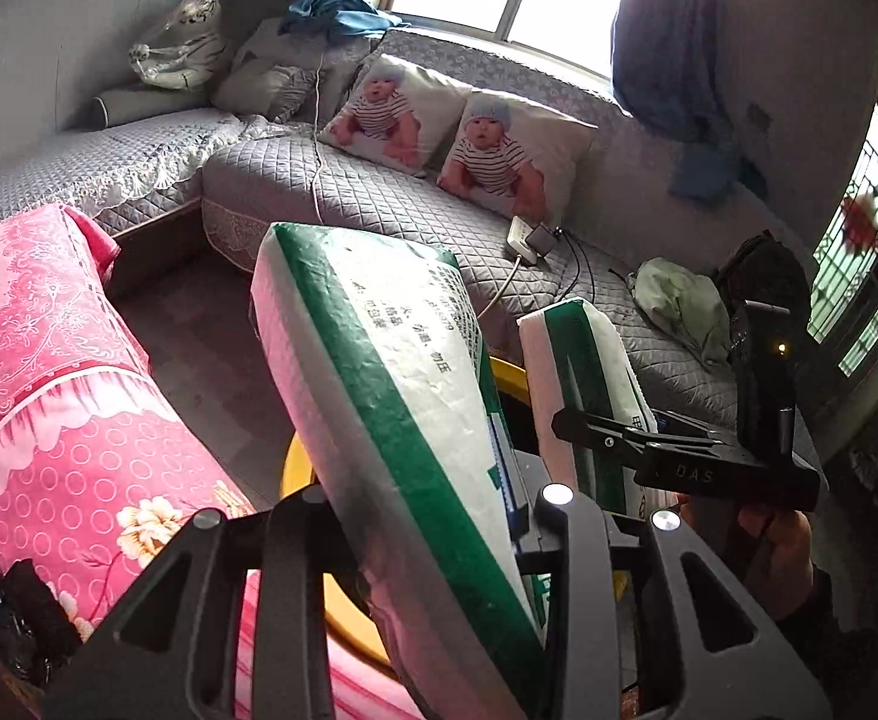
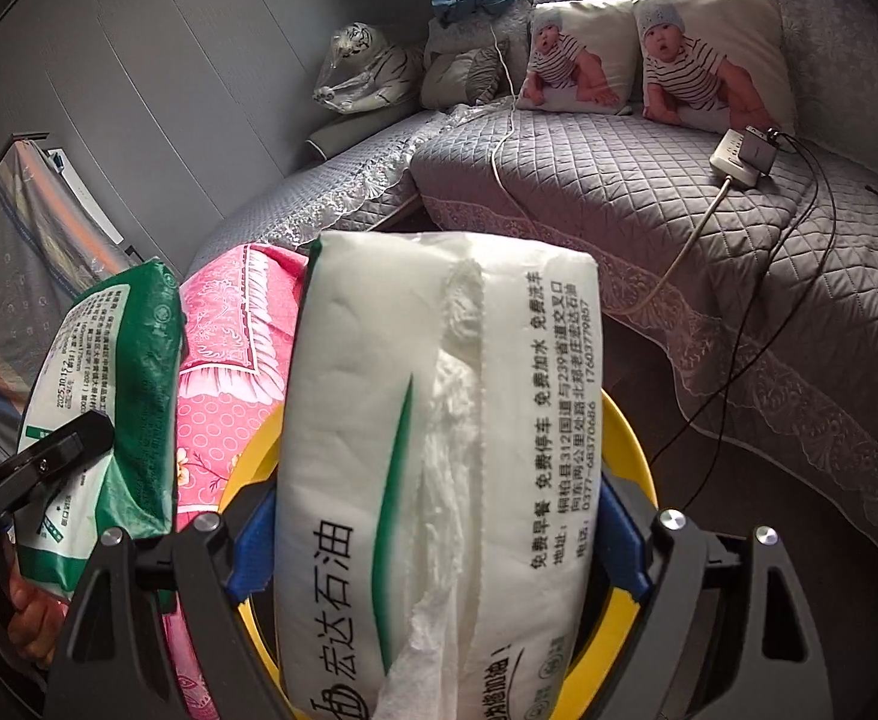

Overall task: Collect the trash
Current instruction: 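Carry both tissue packs to the yellow bin and open both tools over it, then grasp the black plastic bag with the right tool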

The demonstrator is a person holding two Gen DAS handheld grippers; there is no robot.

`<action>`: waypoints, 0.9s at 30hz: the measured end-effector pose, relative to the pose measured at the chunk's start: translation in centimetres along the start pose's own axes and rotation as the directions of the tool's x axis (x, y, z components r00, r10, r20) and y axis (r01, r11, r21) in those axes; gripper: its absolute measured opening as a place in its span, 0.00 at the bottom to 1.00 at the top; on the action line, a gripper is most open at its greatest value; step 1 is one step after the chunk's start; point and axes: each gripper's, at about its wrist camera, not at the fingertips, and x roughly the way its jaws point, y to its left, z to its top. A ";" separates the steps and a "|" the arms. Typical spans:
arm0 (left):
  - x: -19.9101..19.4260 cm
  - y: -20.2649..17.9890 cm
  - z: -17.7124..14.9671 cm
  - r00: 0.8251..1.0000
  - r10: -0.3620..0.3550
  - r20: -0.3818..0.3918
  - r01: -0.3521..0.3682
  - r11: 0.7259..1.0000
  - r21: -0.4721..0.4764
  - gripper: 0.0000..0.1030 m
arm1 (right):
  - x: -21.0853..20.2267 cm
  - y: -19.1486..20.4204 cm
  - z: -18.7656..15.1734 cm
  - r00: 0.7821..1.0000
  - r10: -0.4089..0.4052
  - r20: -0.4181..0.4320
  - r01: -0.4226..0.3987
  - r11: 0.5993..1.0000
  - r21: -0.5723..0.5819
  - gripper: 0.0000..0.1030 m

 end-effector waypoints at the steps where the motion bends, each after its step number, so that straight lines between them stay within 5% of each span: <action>1: 0.1 0.0 0.0 1.000 0.004 0.003 -0.004 1.000 -0.011 0.40 | -0.2 -0.1 0.1 1.000 -0.006 0.006 0.006 1.000 0.009 0.82; 4: -0.7 0.7 -0.2 0.998 0.019 0.053 -0.017 0.999 -0.048 0.81 | -1.6 -0.6 0.5 0.997 -0.050 0.064 0.048 0.998 0.041 0.91; 8: -3.4 1.7 -0.6 0.989 0.073 0.130 -0.064 0.995 -0.072 0.90 | -3.1 -1.3 1.1 0.992 -0.066 0.103 0.061 0.997 0.052 0.91; 14: -9.7 2.5 -0.7 0.948 0.181 0.261 -0.158 0.982 -0.105 0.92 | -4.5 0.3 0.7 0.985 -0.038 0.169 0.038 0.999 0.000 0.91; 21: -21.2 4.5 -3.6 0.852 0.317 0.416 -0.286 0.948 -0.138 0.92 | -5.3 8.2 -0.6 0.961 0.163 0.223 -0.097 0.955 -0.282 0.92; 27: -29.8 8.1 -9.4 0.736 0.532 0.418 -0.493 0.845 -0.207 0.92 | -2.8 18.2 -3.1 0.927 0.371 0.060 -0.286 0.798 -0.531 0.92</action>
